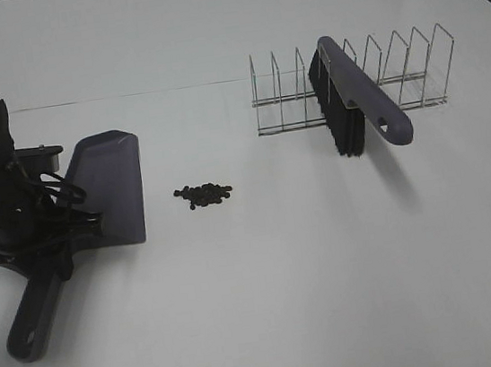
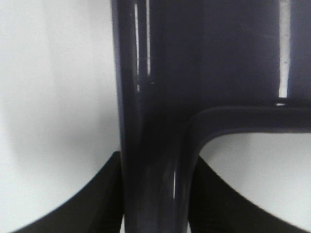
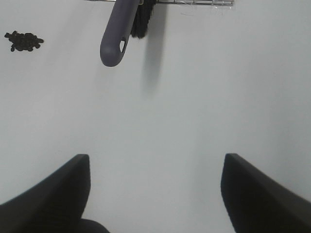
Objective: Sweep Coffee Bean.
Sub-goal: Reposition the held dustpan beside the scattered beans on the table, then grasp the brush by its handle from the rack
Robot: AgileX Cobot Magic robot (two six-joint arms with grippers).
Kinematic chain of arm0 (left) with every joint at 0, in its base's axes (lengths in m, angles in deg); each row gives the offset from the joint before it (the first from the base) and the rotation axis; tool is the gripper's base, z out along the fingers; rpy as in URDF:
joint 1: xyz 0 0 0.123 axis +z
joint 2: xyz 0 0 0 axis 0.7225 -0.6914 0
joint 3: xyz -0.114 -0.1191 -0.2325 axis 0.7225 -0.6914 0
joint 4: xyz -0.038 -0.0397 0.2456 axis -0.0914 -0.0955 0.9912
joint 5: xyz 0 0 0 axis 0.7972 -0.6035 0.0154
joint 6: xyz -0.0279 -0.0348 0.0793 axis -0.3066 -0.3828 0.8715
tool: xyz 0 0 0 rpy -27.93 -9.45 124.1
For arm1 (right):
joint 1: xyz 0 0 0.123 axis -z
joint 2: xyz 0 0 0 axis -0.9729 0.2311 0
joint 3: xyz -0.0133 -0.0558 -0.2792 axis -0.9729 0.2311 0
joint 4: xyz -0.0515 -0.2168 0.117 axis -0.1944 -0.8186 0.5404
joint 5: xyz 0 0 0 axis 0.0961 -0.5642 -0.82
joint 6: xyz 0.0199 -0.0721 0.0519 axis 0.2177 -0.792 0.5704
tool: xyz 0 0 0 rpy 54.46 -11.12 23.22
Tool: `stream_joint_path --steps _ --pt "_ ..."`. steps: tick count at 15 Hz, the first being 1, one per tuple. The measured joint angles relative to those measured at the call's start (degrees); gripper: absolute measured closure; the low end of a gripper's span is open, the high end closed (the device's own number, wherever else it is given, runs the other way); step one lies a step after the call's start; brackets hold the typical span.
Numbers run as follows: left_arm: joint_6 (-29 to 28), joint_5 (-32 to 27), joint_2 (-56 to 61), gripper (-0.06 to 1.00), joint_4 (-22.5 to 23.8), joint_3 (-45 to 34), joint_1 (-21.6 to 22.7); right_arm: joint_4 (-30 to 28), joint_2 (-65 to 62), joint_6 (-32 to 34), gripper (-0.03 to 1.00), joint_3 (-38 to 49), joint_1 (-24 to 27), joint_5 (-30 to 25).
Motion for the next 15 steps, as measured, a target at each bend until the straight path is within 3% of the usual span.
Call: stream_joint_path --steps 6,7,10,15 --pt "0.5 -1.1 1.5 0.61 5.2 -0.1 0.0 0.0 0.0 0.0 0.34 0.0 0.0 0.0" --pt "0.7 -3.3 3.7 0.61 7.9 -0.2 0.0 0.0 0.0 0.4 0.34 0.0 0.0 -0.4" --pt "0.8 -3.7 6.6 0.61 8.9 -0.2 0.0 0.0 0.5 1.4 0.34 -2.2 0.0 -2.1" --pt "0.9 -3.7 6.8 0.61 9.0 -0.2 0.0 0.0 8.4 1.4 0.35 -15.8 0.0 -8.0"
